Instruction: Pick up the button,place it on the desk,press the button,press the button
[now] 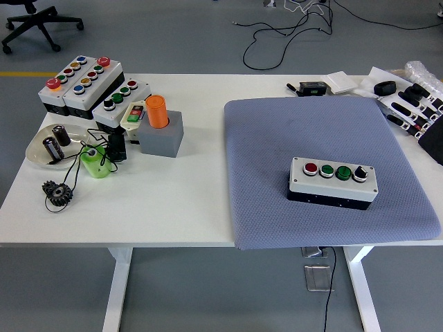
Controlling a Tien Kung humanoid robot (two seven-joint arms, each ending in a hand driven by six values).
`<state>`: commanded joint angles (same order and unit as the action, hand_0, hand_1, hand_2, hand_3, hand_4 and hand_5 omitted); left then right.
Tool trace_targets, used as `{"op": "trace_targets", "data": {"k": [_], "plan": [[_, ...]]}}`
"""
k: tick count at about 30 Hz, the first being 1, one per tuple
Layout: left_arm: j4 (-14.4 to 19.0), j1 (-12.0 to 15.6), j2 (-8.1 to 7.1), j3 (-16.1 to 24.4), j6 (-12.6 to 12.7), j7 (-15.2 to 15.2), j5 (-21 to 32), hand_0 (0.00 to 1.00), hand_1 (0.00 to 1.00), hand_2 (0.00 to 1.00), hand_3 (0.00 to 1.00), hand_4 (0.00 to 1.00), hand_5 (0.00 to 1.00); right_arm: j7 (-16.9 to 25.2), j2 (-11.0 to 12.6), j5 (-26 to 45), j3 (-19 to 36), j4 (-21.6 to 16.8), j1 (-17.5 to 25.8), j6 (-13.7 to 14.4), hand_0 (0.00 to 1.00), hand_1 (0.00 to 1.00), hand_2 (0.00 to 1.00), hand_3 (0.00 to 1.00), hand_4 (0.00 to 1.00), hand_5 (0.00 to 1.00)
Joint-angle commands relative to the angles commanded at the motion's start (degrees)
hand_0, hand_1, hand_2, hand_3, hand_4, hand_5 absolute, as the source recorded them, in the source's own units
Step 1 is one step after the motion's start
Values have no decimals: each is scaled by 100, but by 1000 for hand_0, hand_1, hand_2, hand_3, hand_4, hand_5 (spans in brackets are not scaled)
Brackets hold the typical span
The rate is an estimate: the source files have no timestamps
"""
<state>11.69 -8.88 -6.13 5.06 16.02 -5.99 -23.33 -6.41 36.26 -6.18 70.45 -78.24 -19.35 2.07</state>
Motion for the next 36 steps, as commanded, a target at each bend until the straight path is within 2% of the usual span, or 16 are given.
{"op": "trace_targets", "data": {"k": [15,16,25,29,36], "plan": [[-4,23,13,-38,-2,-12,-1,599,522,484,469,281,968,72,-227,164,456,116,265,140,797,767,842,919,831,803],[-4,24,14,-41,-1,-13,-2,599,522,485,470,280,968,78,-236,140,473,122,281,143,794,763,836,882,823,795],[-7,25,12,-55,8,-15,15,599,523,486,470,280,968,183,-238,-311,687,148,464,148,796,763,834,870,815,794],[-11,22,10,-40,4,-19,-3,599,523,486,470,280,969,201,-234,-815,783,191,520,67,797,763,831,865,799,784],[-16,48,19,-84,4,-24,27,599,522,486,470,280,969,195,-271,-1197,849,228,535,-8,799,763,819,860,791,772]]}}
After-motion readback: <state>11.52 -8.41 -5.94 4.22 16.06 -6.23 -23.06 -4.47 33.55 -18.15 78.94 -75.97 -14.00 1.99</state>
